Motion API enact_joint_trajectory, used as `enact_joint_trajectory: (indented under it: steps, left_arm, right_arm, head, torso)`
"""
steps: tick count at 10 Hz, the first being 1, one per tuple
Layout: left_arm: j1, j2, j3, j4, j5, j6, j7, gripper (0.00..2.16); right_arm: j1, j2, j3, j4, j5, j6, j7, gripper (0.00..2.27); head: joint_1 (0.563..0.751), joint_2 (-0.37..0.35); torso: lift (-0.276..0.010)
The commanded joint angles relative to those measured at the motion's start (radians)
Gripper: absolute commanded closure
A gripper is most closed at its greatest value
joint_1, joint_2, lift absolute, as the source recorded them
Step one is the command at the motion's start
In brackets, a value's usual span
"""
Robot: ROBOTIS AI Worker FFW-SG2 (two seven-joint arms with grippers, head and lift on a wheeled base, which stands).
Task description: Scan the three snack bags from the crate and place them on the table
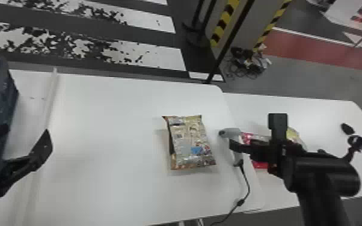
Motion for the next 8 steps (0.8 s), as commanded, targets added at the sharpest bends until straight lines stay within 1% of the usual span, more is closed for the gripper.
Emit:
enact_joint_trajectory:
  steps: [1,2,3,4,6,7,8]
  left_arm:
    - [-0.005,-0.001,0.003,0.002,0.000,0.000,0.000,0.08]
    - [-0.008,-0.001,0.003,0.003,0.000,0.003,0.000,0.08]
    - [-0.011,-0.001,0.000,0.006,0.002,0.003,0.002,0.08]
    - [-0.016,-0.001,-0.003,0.016,0.003,0.003,0.002,0.08]
    - [-0.016,-0.001,-0.003,0.017,0.003,0.003,0.002,0.08]
    - [-0.016,0.001,-0.003,0.017,0.005,0.003,0.000,0.08]
    - [-0.016,0.001,-0.003,0.019,0.005,0.003,0.000,0.08]
  right_arm:
    - [0.030,0.003,-0.043,-0.094,-0.100,0.091,0.047,0.05]
    - [0.028,0.003,-0.074,-0.106,-0.184,0.162,0.109,0.05]
    - [0.025,0.003,-0.097,-0.101,-0.244,0.190,0.166,0.05]
    - [0.013,0.003,-0.108,-0.081,-0.265,0.229,0.221,0.05]
    - [-0.036,0.000,-0.097,0.011,-0.267,0.236,0.292,0.05]
    - [-0.068,-0.003,-0.085,0.075,-0.265,0.229,0.326,0.05]
    - [-0.097,-0.015,-0.054,0.149,-0.261,0.187,0.349,0.05]
  head:
    - [0.695,-0.350]
    - [0.695,-0.342]
    - [0.695,-0.328]
    - [0.695,-0.301]
    - [0.695,-0.280]
    - [0.695,-0.272]
    - [0.695,-0.263]
  torso:
    - [-0.062]
    - [-0.062]
    - [-0.062]
    - [-0.062]
    - [-0.062]
    - [-0.062]
    - [-0.062]
